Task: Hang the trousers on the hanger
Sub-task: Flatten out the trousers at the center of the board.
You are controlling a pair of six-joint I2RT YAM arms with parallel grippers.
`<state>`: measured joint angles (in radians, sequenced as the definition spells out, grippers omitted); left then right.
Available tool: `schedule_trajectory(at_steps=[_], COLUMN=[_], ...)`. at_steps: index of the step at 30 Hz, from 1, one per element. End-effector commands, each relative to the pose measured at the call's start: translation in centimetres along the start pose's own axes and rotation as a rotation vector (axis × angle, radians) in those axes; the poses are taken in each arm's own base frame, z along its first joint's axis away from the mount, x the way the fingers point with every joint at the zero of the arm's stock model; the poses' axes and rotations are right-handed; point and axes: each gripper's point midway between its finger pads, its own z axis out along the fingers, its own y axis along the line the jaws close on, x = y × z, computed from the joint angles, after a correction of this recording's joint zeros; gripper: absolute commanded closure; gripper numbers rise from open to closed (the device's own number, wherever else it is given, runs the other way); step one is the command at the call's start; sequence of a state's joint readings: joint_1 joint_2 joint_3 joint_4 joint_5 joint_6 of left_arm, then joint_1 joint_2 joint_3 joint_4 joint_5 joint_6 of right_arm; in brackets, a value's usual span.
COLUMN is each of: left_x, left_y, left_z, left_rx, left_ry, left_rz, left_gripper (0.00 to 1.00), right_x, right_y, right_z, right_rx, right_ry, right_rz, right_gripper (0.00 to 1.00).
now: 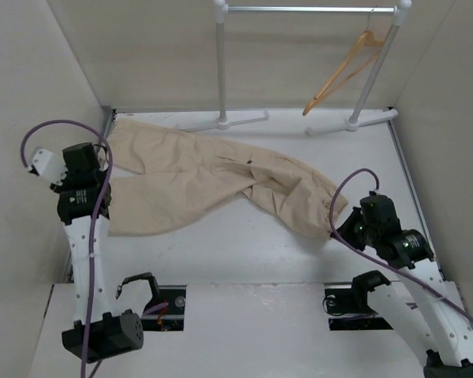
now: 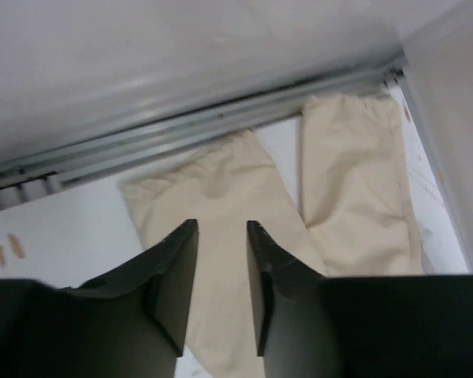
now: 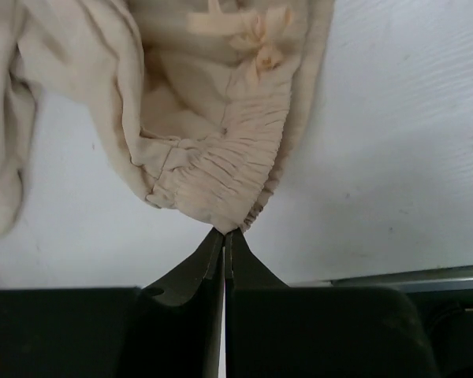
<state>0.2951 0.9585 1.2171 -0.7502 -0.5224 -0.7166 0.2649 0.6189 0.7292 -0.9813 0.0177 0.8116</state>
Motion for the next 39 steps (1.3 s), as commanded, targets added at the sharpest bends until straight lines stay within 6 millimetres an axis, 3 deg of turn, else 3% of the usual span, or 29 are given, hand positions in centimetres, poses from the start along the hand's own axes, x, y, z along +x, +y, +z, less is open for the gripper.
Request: schedule_trajectory(at_steps=[1,3,5,7,10,13,15,17,21,25,29,32,39], left_x=[6.0,9.5,12.3,14.0,16.0,20.1,22.4,23.5,23.1,23.1,20.5,18.5,17.7], left_y=[-3.7,-4.9,-7.1,-9.0,-11.7,-14.2,-15.1,-14.6,-12.3,-11.8,-10.6,-8.3,-5.5], left_z=[0.8,1.6,2.2,2.9,4.8,5.8,6.0,6.7,9.1,11.0,12.9,15.3,19.4], left_rx=[0.154,0.184,0.231,0.257,0.279,0.302,0.3,0.261,0.158,0.112,0.06,-0.001,-0.093], left_ry=[0.159,0.226,0.287,0.338,0.392,0.502,0.533,0.535,0.49,0.486,0.39,0.378,0.437], left_rz=[0.085,0.147,0.216,0.258,0.289,0.373,0.421,0.438,0.444,0.437,0.333,0.225,0.157], left_gripper=[0.68,0.62,0.55,0.5,0.47,0.48,0.49,0.5,0.48,0.48,0.49,0.49,0.5], right_x=[2.9,1.4,1.2,0.6,-1.1,-2.9,-4.2,-5.6,-8.2,-8.8,-8.1,-7.5,-7.2], right_y=[-1.1,-1.4,-1.3,-0.6,-1.0,-1.5,-1.1,0.0,1.8,2.7,2.6,2.1,1.9], right_z=[-0.8,-1.5,-1.2,-1.5,-1.9,-1.4,-0.8,-0.4,-0.7,-0.4,0.2,0.5,1.0], right_rx=[-0.022,0.019,0.054,0.046,0.084,0.147,0.154,0.127,0.085,0.075,0.069,0.073,0.06], right_ry=[0.069,0.012,0.031,0.008,-0.062,-0.107,-0.138,-0.169,-0.238,-0.239,-0.222,-0.209,-0.185], right_rz=[-0.039,-0.036,-0.036,-0.056,-0.105,-0.165,-0.158,-0.131,-0.093,-0.108,-0.114,-0.114,-0.103], right_gripper=[0.96,0.96,0.98,0.99,0.99,0.98,0.98,0.98,0.99,0.98,0.98,0.98,0.98])
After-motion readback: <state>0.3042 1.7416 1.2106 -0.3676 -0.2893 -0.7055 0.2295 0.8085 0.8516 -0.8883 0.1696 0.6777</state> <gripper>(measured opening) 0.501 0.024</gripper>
